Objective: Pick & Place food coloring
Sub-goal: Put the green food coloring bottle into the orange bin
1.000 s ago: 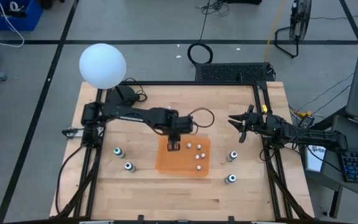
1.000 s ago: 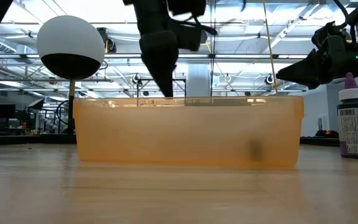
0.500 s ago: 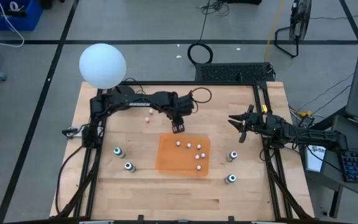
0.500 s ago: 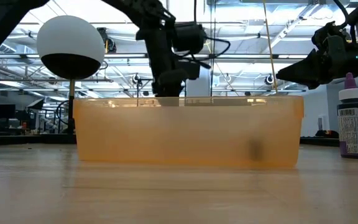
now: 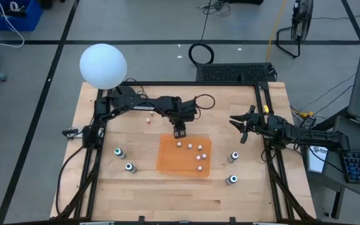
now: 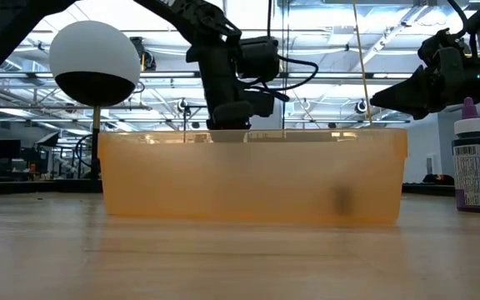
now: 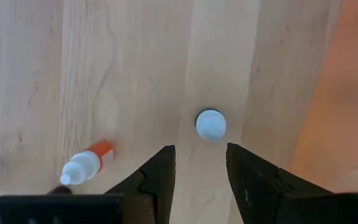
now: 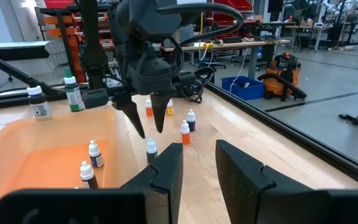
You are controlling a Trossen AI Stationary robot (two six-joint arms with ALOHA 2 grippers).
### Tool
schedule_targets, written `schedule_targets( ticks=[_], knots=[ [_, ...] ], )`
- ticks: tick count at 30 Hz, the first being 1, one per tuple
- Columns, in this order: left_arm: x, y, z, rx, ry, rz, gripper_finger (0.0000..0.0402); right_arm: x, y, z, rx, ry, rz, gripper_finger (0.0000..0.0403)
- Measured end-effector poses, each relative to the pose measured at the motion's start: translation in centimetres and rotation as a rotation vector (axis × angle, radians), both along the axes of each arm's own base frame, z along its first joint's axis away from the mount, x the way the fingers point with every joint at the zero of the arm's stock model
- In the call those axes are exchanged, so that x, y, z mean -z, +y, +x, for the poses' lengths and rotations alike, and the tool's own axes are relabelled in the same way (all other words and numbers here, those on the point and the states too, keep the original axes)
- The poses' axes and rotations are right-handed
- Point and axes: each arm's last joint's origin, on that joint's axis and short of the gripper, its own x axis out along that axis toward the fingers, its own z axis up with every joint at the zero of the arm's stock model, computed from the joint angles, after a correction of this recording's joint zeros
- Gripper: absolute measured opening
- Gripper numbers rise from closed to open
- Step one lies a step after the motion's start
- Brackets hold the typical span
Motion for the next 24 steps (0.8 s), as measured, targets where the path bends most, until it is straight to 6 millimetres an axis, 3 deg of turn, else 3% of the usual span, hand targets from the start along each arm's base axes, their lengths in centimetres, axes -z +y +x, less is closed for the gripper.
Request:
schedule_targets(
  ticks=[5,14,24],
  knots=[
    [0.41,-0.04,0.03,-0.007,0.015,-0.005,0.0166,0.00,0.00,0.00,0.000,0.000,0.000,0.0085],
    [0.34,-0.58,0.32,0.011,-0.003,0.001,0.0248,0.00,0.00,0.00,0.000,0.000,0.000,0.0084],
    [0.53,-0.49,0.64,0.013,-0.025,0.013,0.0259,0.01,0.00,0.00,0.000,0.000,0.000,0.0084]
  ],
)
